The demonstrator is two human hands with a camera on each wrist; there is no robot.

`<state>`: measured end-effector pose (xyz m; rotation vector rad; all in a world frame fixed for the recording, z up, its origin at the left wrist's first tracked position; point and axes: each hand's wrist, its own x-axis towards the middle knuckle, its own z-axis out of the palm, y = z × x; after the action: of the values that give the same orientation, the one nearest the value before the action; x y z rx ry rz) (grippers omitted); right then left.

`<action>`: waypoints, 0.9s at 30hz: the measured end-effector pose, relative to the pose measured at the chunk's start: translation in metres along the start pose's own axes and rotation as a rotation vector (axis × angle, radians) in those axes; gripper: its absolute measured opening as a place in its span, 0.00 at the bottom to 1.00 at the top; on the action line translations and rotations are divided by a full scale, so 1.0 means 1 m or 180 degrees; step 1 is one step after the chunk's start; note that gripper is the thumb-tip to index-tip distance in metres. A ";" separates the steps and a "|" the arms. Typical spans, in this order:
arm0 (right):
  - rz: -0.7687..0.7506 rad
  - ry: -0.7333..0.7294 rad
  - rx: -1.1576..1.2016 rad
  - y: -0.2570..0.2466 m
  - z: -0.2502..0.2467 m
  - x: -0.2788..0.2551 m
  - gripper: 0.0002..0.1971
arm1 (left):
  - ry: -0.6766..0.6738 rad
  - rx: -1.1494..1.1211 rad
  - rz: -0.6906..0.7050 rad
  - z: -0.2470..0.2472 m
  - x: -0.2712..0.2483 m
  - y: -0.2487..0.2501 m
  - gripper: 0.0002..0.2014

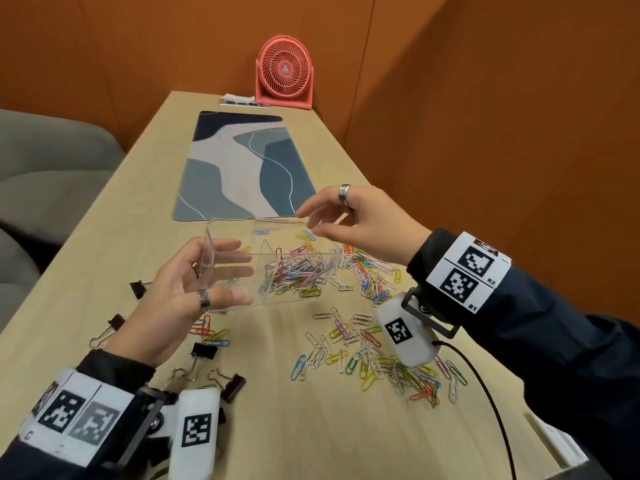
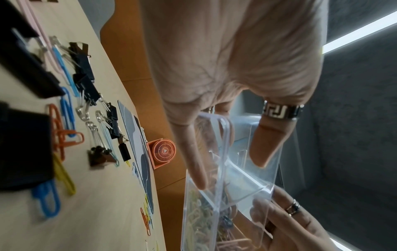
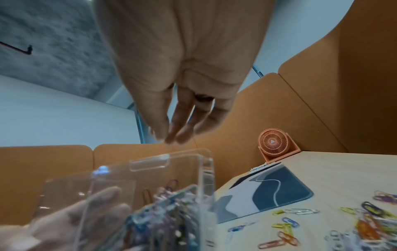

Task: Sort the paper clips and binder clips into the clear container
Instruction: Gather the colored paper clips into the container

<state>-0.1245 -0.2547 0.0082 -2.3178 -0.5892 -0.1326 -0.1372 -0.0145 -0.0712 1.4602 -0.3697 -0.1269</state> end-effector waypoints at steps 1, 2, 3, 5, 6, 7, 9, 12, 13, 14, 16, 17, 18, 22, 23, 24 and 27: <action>-0.0016 0.0167 -0.0101 0.003 0.000 0.000 0.09 | 0.0028 -0.0025 0.0006 -0.002 0.000 0.000 0.42; 0.0013 0.0333 -0.0158 0.007 0.000 0.001 0.08 | 0.0054 -0.0053 0.0006 -0.004 0.000 0.001 0.42; 0.0113 0.0502 -0.0165 0.012 0.001 0.003 0.07 | 0.0090 -0.0074 0.0005 -0.006 0.000 0.002 0.42; 0.0507 0.0691 -0.0138 0.025 0.004 0.013 0.07 | 0.0168 -0.0125 0.0033 -0.012 0.001 0.004 0.40; 0.0733 0.0574 -0.0165 0.031 0.007 0.020 0.09 | 0.0238 -0.0151 0.0065 -0.014 0.001 0.005 0.42; 0.0910 0.0298 -0.0263 0.036 0.011 0.028 0.12 | 0.0303 -0.0178 0.0103 -0.017 0.001 0.006 0.45; 0.1066 -0.0515 -0.0687 0.040 0.023 0.045 0.17 | 0.0457 -0.0245 0.0176 -0.023 0.002 0.008 0.48; 0.1077 -0.1528 -0.1275 0.041 0.051 0.075 0.21 | 0.0680 -0.0338 0.0302 -0.032 0.003 0.010 0.40; 0.1069 -0.1752 -0.1387 0.041 0.061 0.086 0.21 | 0.0759 -0.0338 0.0349 -0.035 0.002 0.010 0.41; 0.1048 -0.1908 -0.1501 0.041 0.071 0.095 0.22 | 0.0846 -0.0333 0.0399 -0.037 0.002 0.011 0.44; 0.0978 -0.2082 -0.1761 0.042 0.086 0.110 0.22 | 0.1029 -0.0330 0.0449 -0.040 0.001 0.013 0.47; 0.0921 -0.2188 -0.1877 0.041 0.091 0.114 0.22 | 0.1092 -0.0335 0.0466 -0.042 0.001 0.013 0.45; 0.0852 -0.2319 -0.1967 0.040 0.094 0.116 0.21 | 0.1132 -0.0332 0.0476 -0.043 0.002 0.013 0.43; 0.0612 -0.2622 -0.2188 0.041 0.093 0.114 0.22 | 0.1198 -0.0262 0.0467 -0.046 0.004 0.010 0.44; 0.0572 -0.2678 -0.2286 0.043 0.090 0.111 0.24 | 0.1175 -0.0252 0.0457 -0.046 0.004 0.009 0.45; 0.0554 -0.2785 -0.2390 0.045 0.086 0.109 0.25 | 0.1148 -0.0238 0.0452 -0.045 0.004 0.009 0.47; 0.0619 -0.3041 -0.2674 0.050 0.073 0.100 0.26 | 0.1119 -0.0214 0.0475 -0.043 0.004 0.008 0.50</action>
<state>-0.0183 -0.1987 -0.0512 -3.1799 -0.8542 1.0632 -0.1205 0.0262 -0.0659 1.3522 -0.1837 0.2335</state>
